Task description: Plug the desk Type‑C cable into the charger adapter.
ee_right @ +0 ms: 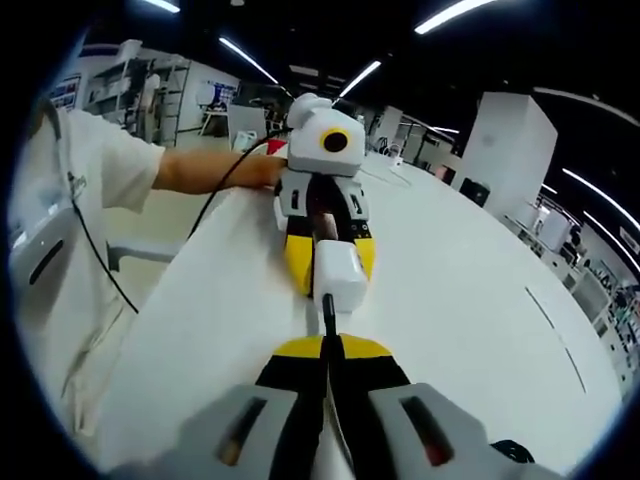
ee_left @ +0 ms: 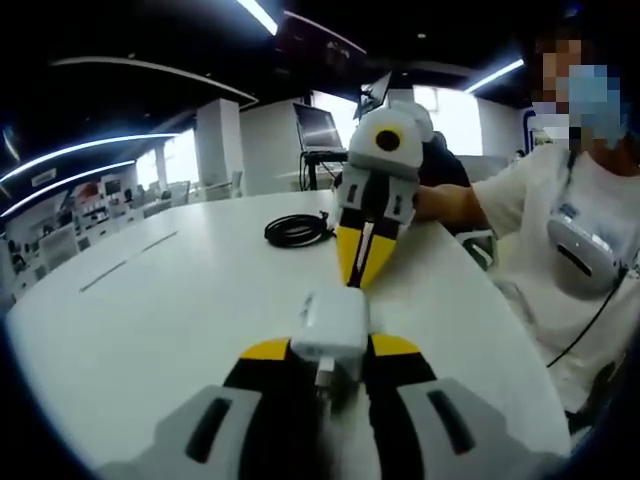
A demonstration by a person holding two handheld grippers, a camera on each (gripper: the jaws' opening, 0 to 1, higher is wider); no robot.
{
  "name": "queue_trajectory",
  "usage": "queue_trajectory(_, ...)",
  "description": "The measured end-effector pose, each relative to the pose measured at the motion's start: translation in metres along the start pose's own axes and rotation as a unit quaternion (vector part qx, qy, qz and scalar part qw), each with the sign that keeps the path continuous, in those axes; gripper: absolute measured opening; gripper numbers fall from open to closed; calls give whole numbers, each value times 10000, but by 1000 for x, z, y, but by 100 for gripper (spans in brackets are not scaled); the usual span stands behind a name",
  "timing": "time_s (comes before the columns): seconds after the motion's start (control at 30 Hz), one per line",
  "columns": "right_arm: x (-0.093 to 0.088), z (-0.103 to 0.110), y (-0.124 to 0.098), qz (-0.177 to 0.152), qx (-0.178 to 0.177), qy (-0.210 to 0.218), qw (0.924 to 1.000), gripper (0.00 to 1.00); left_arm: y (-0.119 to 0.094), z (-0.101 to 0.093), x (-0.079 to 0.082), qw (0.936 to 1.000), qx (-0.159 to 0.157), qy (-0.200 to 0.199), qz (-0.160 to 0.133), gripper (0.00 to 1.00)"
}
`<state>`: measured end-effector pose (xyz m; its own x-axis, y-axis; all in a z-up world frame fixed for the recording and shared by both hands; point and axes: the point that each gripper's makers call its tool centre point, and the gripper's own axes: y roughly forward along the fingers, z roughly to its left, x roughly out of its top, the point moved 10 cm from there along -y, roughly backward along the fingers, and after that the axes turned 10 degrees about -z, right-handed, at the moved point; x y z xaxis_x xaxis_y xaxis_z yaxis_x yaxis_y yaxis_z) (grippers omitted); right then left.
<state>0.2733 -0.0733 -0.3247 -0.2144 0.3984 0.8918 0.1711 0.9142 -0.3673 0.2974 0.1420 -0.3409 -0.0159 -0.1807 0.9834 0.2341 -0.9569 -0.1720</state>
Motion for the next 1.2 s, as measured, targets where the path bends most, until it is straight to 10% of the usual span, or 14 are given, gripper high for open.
queue_trajectory(1.2,-6,-7,0,-136,-62,170,9997,3,3,-2,1,9964,167,810,-190,29)
